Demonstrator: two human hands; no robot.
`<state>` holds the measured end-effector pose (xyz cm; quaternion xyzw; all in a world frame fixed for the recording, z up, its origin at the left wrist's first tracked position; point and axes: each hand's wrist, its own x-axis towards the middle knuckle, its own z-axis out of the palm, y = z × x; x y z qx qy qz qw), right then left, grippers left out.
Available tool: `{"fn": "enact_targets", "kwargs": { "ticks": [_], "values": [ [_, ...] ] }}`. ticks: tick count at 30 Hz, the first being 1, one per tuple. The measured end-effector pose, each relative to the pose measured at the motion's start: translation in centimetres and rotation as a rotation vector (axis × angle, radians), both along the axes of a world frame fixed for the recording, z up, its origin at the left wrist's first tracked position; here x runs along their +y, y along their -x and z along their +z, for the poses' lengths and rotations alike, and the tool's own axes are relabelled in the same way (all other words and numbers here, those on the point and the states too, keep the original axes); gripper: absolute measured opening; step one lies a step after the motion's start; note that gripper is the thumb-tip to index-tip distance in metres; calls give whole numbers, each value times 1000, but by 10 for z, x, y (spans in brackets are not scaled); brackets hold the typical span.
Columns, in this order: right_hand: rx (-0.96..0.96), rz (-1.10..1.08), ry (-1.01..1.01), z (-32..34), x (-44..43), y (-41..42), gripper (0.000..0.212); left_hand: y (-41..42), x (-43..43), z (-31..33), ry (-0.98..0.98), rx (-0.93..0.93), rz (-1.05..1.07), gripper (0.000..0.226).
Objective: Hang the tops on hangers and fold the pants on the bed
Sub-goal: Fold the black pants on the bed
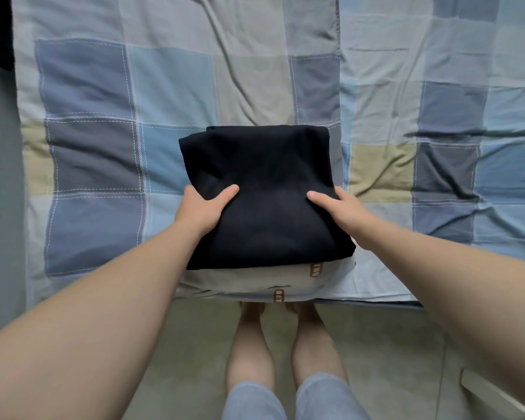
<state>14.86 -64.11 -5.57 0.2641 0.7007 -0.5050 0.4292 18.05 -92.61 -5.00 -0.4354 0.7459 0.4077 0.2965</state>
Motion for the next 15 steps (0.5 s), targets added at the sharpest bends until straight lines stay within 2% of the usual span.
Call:
{"fn": "enact_targets", "kwargs": {
  "ticks": [2, 4, 6, 10, 15],
  "values": [
    [-44, -21, 45, 6, 4, 0, 50, -2, -1, 1, -60, -7, 2, 88],
    [-76, -16, 72, 13, 7, -2, 40, -3, 2, 6, -176, -42, 45, 78],
    [-96, 13, 76, 22, 10, -5, 33, -3, 6, 16, -323, -169, 106, 69],
    [-195, 43, 27, 43, 17, -12, 51, -2, 8, 39, -552, -469, 81, 65],
    [-552, -38, 110, 78, 23, -29, 78, -17, 4, 61, -622, -606, -32, 63]
  ]
}}
